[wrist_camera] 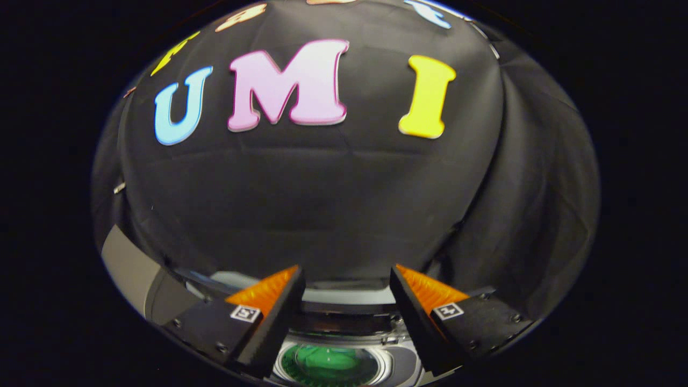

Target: Put the clothes into the washing machine and then close the washing machine lid.

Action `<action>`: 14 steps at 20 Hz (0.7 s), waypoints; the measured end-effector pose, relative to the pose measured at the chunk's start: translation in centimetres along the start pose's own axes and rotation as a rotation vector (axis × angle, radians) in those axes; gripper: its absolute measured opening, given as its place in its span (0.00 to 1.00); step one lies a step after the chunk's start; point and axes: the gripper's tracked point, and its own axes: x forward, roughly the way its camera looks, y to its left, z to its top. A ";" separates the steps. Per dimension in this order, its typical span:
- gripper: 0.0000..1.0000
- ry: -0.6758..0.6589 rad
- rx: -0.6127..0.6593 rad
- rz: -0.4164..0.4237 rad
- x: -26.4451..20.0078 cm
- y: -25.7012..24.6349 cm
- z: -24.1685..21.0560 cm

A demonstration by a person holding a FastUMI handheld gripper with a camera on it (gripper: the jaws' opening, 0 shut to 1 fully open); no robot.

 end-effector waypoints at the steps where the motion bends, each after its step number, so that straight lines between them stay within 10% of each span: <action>1: 1.00 0.024 0.030 0.003 0.5 0.2 -1.1; 14: 0.99 -0.065 -0.003 0.039 -0.8 0.7 -1.1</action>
